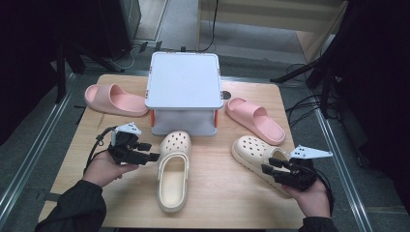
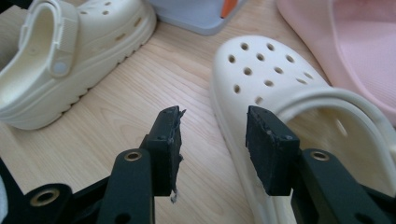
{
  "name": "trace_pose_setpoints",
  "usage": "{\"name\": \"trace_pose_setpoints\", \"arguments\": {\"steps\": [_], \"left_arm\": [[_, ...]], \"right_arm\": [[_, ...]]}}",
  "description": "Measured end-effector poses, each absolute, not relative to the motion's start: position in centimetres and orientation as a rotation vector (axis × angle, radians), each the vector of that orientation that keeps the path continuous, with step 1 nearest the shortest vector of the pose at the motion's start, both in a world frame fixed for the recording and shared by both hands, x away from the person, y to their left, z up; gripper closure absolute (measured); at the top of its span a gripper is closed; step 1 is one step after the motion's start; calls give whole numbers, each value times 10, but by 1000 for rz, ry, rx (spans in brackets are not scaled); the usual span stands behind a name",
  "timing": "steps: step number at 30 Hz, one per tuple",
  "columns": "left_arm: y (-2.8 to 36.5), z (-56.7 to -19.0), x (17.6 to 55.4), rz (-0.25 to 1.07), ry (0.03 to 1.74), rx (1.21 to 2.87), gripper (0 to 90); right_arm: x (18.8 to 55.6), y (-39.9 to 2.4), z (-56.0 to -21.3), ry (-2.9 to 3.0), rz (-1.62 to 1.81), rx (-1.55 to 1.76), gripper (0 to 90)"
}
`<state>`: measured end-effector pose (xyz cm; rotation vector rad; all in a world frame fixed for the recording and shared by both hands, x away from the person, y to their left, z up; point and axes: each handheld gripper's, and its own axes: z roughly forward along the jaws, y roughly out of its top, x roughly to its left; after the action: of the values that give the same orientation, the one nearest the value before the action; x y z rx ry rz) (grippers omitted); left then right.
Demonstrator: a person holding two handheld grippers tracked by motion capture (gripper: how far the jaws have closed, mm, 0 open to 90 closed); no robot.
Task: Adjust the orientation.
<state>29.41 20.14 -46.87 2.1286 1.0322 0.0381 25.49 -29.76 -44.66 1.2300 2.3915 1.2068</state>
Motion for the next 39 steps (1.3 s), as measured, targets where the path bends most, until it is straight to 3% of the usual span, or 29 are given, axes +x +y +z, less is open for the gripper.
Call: {"name": "trace_pose_setpoints", "arguments": {"steps": [12, 18, 19, 21, 31, 39], "left_arm": [[201, -469, 295, 21, 1026, 2126, 406], [200, -469, 295, 18, 1031, 2123, 406], [201, -469, 295, 17, 1032, 2122, 406], [201, -469, 295, 18, 1030, 2123, 406], [202, -469, 295, 25, 1036, 2115, 404], [203, -468, 294, 27, 1032, 2101, 434]], "right_arm": [[272, -309, -468, 2417, 1128, 1306, 530], [283, -301, -478, 2478, 1108, 1308, 662], [286, -300, -479, 2472, 1096, 1336, 742], [288, -300, -478, 2464, 1104, 1344, 765], [288, -291, -463, 2393, 1172, 1399, 782], [284, -258, -447, 2390, 1225, 1343, 782]]}}
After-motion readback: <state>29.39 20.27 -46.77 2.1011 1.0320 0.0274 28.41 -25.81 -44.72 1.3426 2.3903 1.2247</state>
